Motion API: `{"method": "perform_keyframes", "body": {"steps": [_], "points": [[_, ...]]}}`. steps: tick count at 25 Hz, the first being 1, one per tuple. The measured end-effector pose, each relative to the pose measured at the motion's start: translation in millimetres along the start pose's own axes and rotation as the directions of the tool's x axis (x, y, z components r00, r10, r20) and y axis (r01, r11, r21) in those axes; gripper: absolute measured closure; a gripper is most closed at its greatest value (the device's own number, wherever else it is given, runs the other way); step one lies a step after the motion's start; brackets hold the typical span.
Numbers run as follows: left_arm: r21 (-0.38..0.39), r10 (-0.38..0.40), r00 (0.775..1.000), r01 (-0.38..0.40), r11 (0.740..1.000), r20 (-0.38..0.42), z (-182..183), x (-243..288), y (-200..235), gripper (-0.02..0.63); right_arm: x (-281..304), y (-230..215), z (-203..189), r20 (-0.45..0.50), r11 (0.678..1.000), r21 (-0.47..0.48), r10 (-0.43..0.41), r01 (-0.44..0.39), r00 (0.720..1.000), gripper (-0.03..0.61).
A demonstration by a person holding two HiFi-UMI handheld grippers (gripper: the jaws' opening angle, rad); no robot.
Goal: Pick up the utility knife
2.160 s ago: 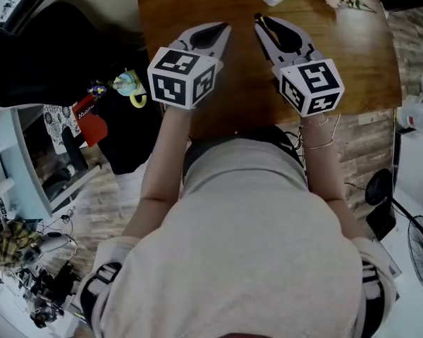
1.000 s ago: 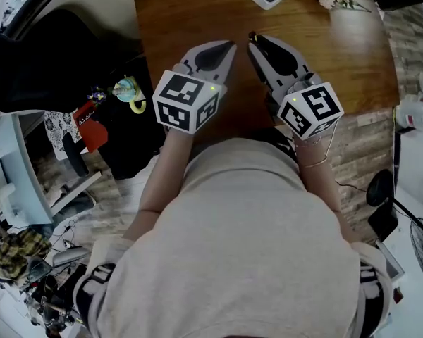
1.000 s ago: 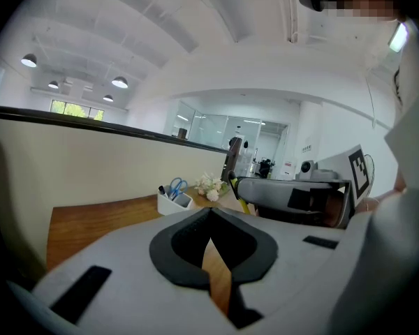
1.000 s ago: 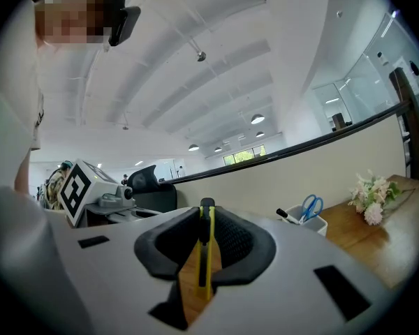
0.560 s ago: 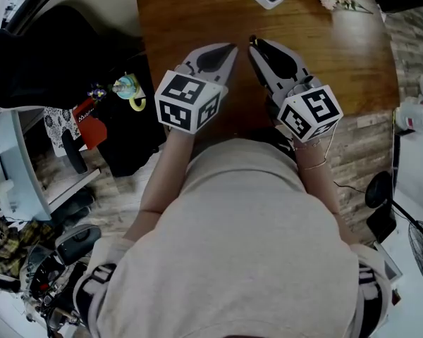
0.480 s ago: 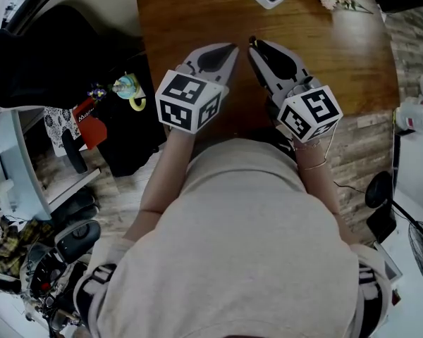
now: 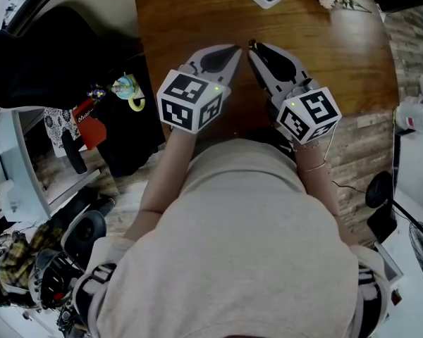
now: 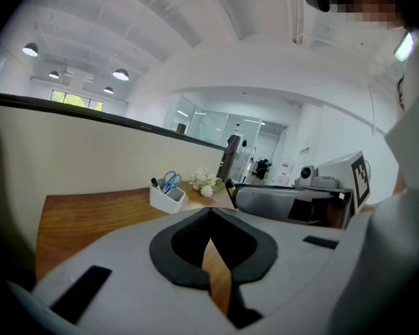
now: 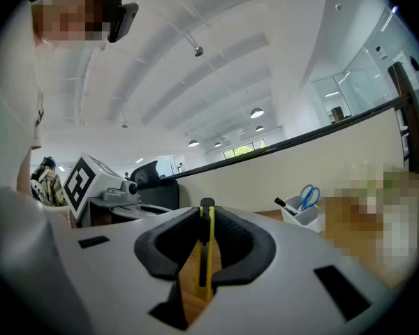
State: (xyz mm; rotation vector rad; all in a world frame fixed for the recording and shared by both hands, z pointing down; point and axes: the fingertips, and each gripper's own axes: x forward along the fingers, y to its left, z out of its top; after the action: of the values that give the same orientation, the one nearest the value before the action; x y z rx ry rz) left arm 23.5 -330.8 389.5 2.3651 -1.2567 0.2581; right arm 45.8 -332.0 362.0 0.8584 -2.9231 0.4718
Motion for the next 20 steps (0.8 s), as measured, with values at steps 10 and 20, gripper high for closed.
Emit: {"method": "perform_keyframes", "body": {"steps": [10,20], "points": [[-0.005,0.005,1.000,-0.005,1.000,0.006,1.7,2.8,-2.3,0.603,-4.2,-4.0,2.1,-0.001,1.000,-0.002,0.001,-0.001,1.000,0.502],[-0.003,0.001,1.000,-0.001,1.000,0.001,0.2,5.8,-5.9,0.603,-6.2,-8.1,0.8,-0.006,1.000,-0.005,0.001,-0.001,1.000,0.502]]}}
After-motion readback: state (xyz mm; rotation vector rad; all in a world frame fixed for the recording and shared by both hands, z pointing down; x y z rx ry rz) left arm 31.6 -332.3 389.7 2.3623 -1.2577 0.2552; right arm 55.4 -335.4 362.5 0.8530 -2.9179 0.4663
